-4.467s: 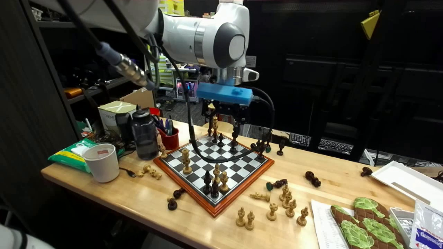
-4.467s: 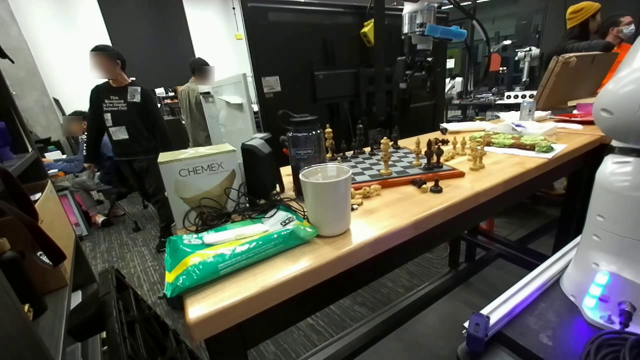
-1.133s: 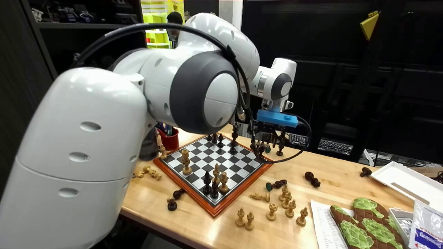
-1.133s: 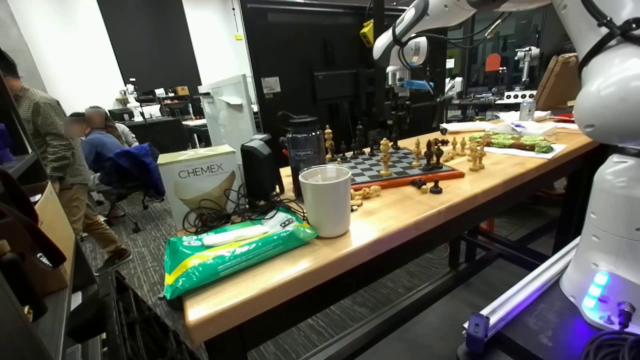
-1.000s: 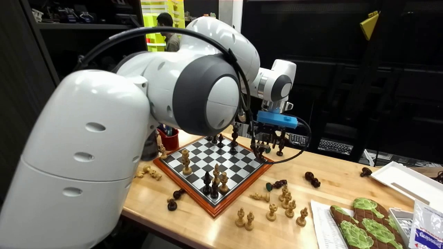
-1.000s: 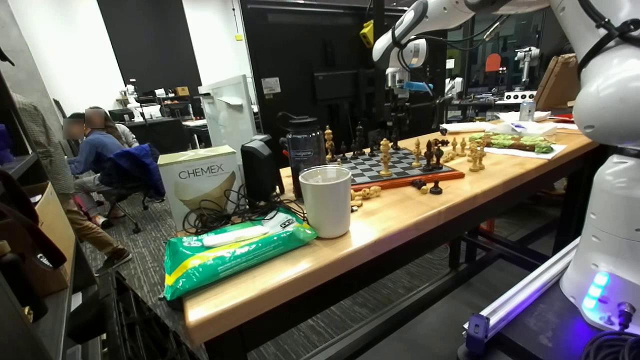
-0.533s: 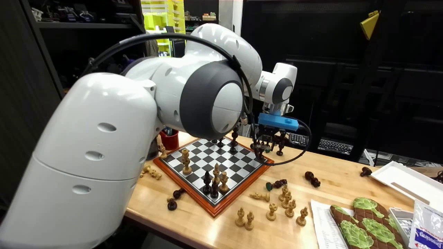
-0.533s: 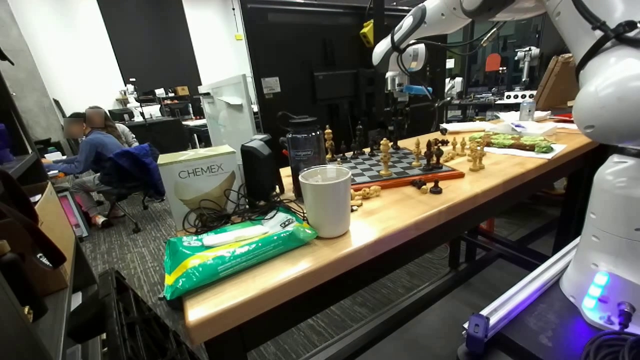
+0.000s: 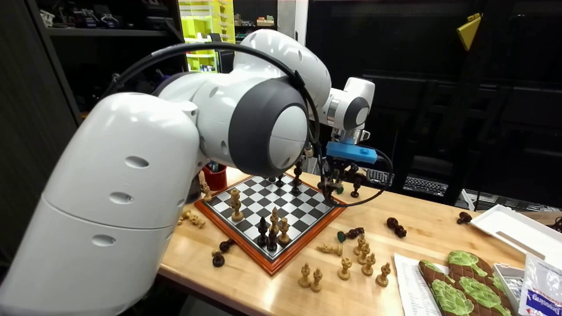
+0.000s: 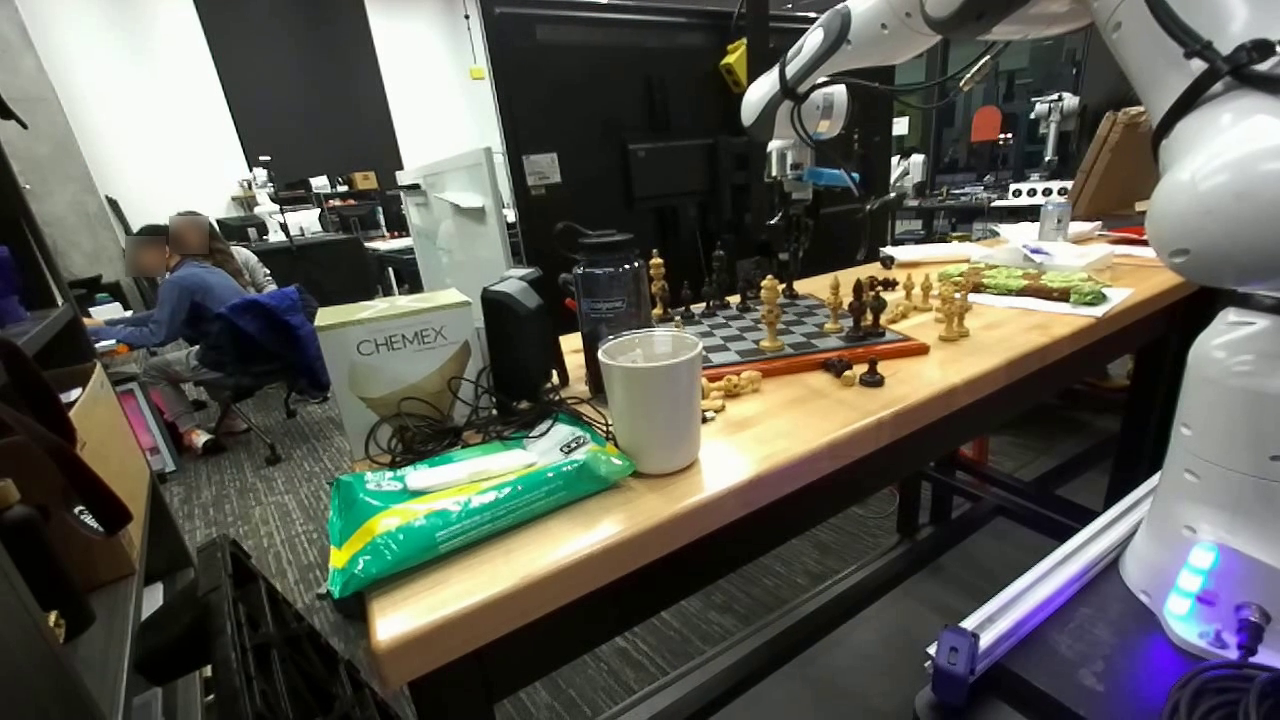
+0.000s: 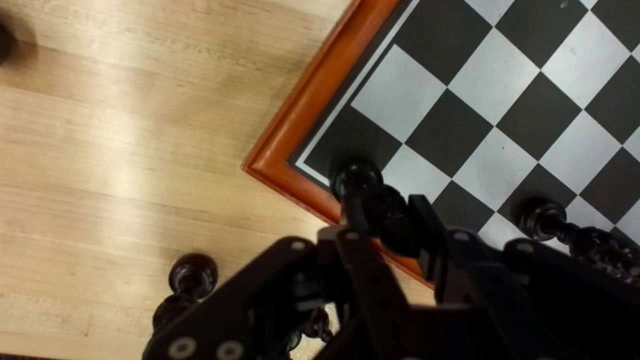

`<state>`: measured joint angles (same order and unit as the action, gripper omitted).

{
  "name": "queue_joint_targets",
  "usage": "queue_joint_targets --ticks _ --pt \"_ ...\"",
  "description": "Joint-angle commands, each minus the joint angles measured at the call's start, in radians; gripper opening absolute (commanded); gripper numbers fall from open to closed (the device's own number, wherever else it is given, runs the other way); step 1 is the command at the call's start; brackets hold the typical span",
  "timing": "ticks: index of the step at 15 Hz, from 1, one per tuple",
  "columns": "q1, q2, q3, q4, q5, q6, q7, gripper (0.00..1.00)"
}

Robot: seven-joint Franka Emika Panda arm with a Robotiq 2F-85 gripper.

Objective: Move one black chess piece on the board to the left.

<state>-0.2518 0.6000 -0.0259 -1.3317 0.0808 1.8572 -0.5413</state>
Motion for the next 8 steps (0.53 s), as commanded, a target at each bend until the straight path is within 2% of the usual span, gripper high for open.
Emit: queue_joint_targets --ticks 1,8 --pt "-0.009 -0.019 0.015 -0.005 0.003 -0.023 -0.016 0.07" --pt "0.010 -0.058 0.025 -0.020 -0.008 -0.051 -0.015 0.07"
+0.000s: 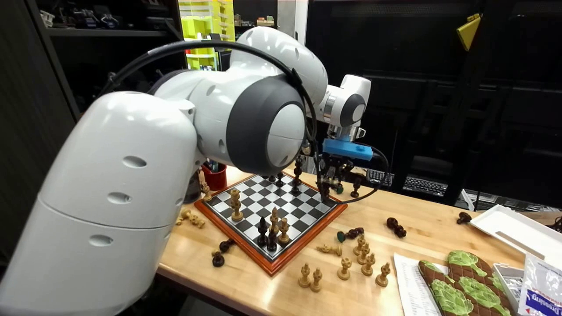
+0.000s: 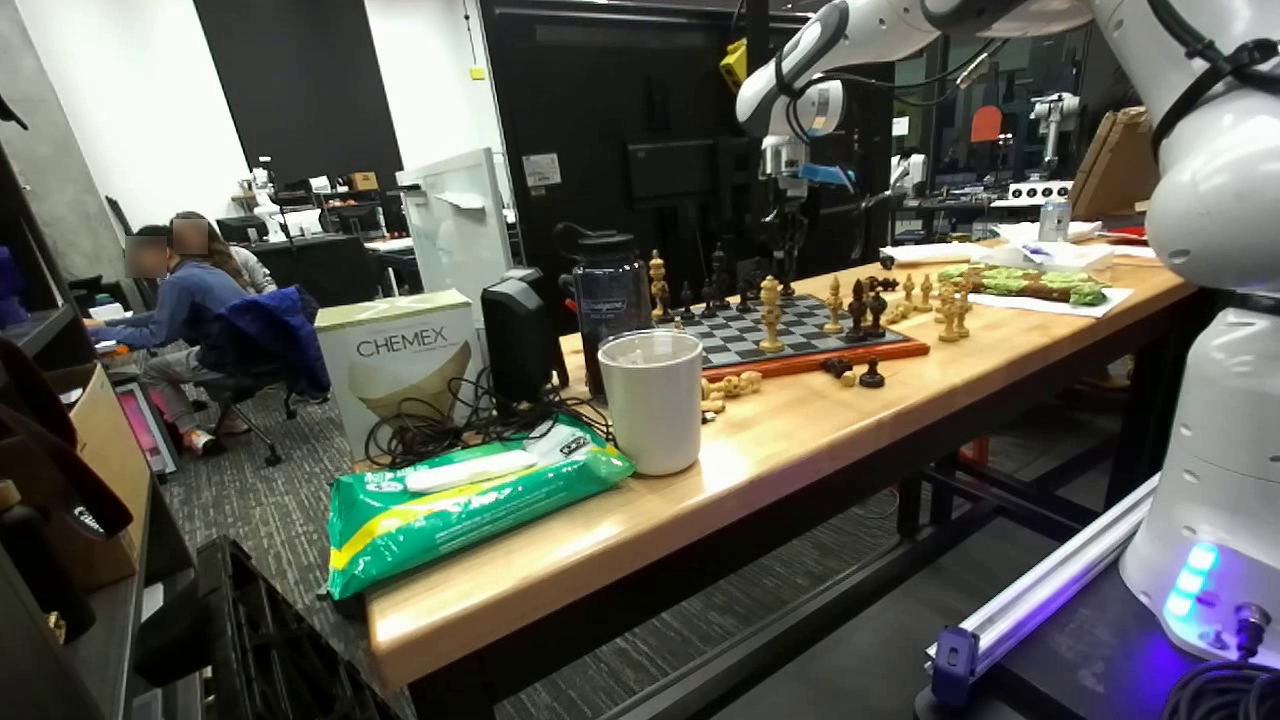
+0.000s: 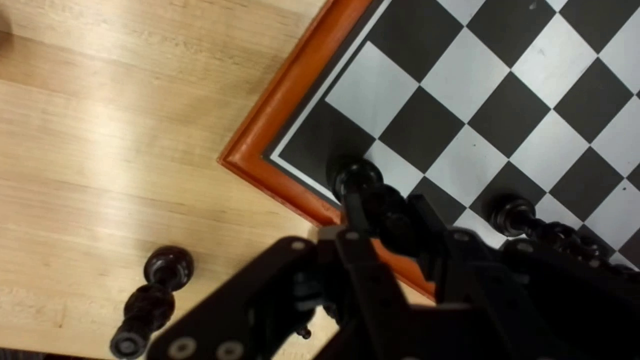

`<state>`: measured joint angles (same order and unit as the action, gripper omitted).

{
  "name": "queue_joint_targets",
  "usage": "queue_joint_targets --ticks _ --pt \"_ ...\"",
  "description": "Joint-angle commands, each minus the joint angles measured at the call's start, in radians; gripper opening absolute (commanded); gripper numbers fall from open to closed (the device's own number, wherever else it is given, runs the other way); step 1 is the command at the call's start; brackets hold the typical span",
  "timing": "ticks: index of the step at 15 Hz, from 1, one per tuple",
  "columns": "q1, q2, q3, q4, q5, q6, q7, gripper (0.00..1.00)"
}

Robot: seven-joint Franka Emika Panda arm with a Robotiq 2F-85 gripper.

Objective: Move one black chess piece on the board to the left.

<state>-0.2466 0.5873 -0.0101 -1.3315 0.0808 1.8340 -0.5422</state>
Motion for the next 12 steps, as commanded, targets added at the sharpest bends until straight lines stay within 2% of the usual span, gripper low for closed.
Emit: queue_joint_targets --ticks 1,12 --pt "0.008 -0.050 0.010 -0.018 -0.011 -0.032 -0.014 0.07" --pt "0.029 -0.054 0.024 -0.010 -0.005 -0.056 -0.045 0.07"
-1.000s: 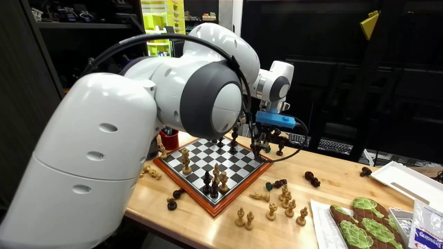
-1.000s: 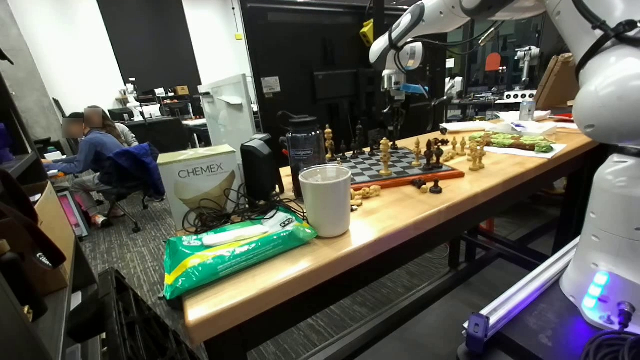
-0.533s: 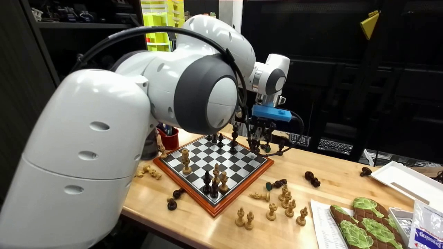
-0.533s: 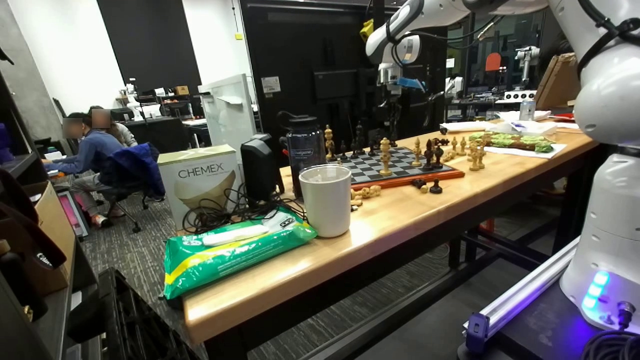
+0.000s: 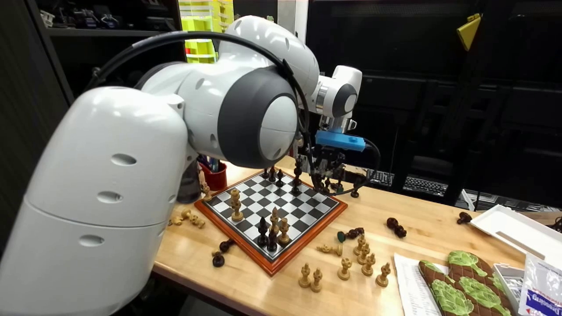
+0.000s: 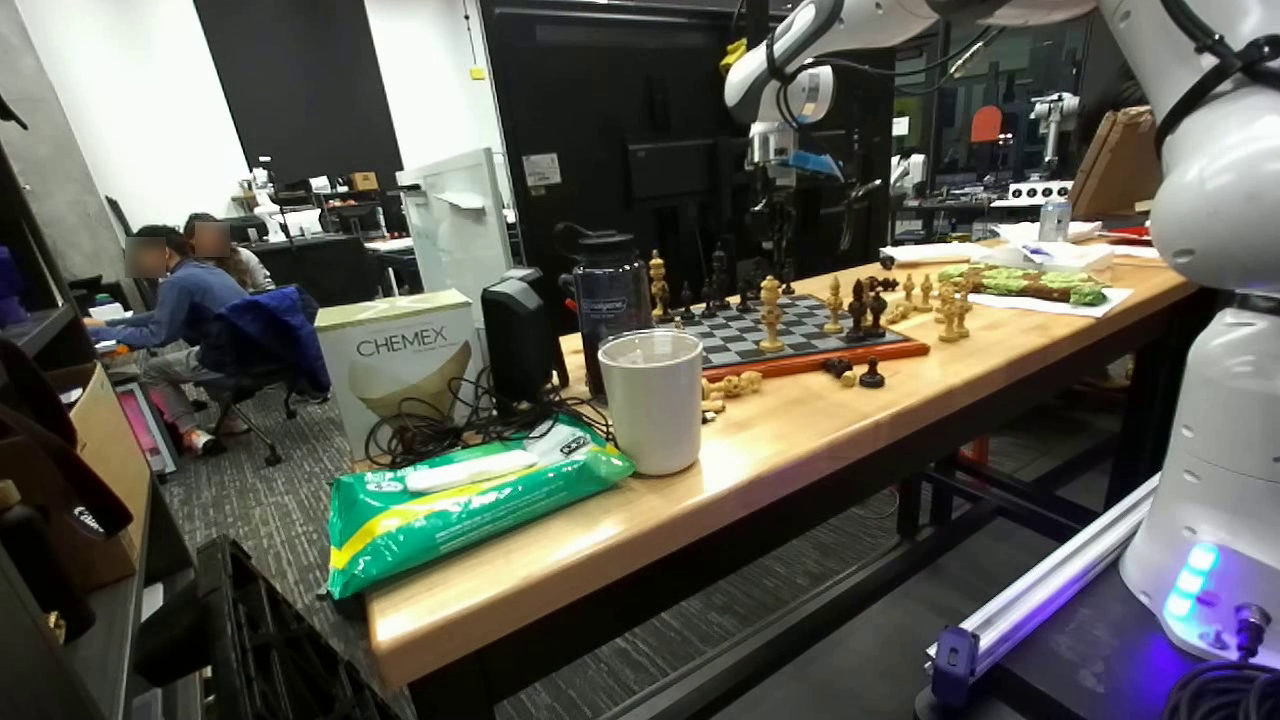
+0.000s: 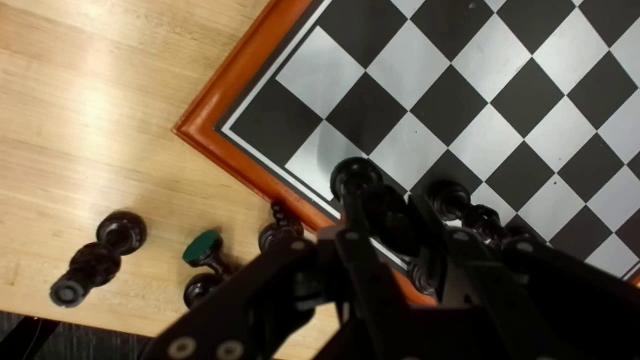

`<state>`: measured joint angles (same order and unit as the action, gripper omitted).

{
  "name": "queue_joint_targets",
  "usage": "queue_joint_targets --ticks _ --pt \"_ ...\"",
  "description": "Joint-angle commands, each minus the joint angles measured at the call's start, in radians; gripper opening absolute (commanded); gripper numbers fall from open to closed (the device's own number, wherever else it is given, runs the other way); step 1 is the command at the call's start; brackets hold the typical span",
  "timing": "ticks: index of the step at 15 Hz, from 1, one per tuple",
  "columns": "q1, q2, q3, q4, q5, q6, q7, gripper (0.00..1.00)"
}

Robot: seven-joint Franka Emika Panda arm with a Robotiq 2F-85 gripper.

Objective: Move one black chess piece on the board to the left.

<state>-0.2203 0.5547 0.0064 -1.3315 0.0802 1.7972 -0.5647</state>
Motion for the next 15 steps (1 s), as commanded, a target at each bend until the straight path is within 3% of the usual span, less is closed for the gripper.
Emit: queue_joint_targets --ticks 1,15 --pt "0.003 -0.021 0.009 -0.010 -0.004 -0.020 -0.025 0.07" --pt "0.023 -0.002 0.019 -0.013 -0.010 -0.024 -0.058 0.07"
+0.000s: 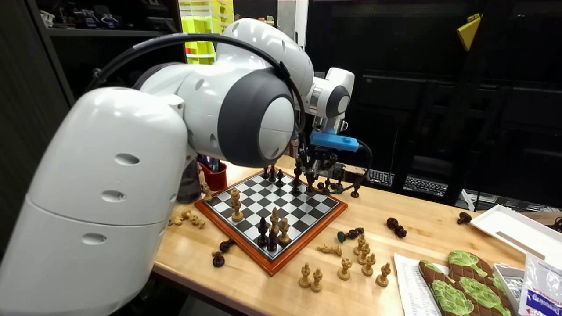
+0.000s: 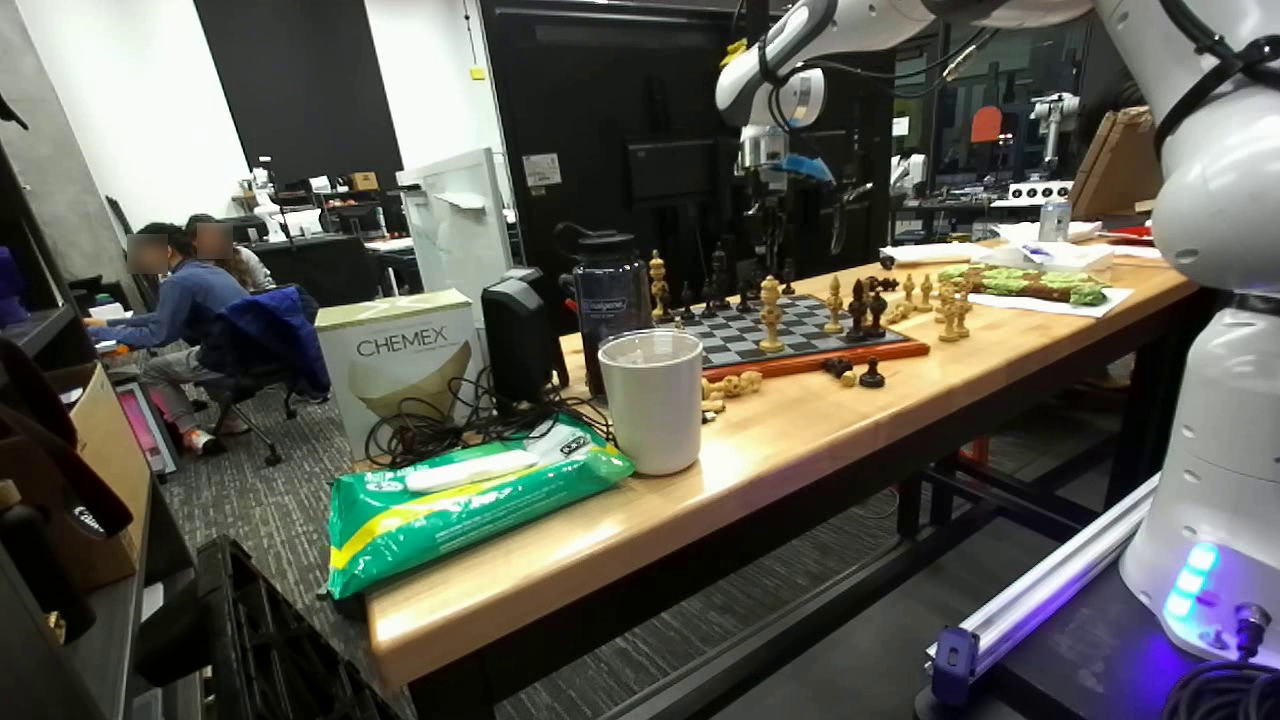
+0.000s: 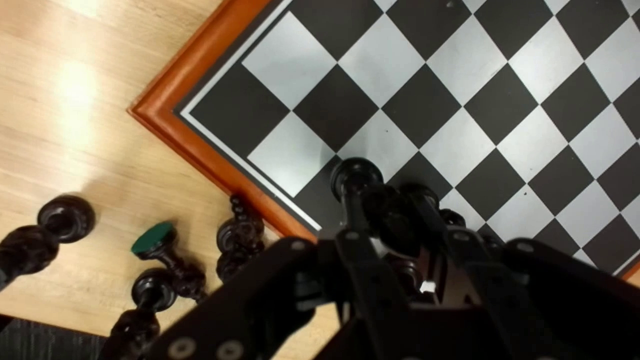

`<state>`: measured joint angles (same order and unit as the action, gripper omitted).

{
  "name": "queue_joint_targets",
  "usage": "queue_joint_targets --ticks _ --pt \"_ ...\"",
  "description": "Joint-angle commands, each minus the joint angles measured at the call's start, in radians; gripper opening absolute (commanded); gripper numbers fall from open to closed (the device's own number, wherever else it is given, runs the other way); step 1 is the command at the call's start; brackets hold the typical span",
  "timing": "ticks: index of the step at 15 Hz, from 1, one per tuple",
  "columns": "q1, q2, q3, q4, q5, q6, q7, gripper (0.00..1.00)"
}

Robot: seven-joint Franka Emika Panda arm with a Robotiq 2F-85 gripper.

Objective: Move one black chess piece on the board to the left.

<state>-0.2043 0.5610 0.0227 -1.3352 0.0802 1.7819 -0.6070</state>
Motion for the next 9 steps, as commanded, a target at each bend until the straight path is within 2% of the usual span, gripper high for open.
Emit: queue_joint_targets --ticks 1,9 --pt "0.008 -0.006 0.003 -0.010 -0.009 -0.007 -0.017 0.07" --pt "0.023 0.009 -0.002 -0.016 -0.044 0.013 -0.016 0.07"
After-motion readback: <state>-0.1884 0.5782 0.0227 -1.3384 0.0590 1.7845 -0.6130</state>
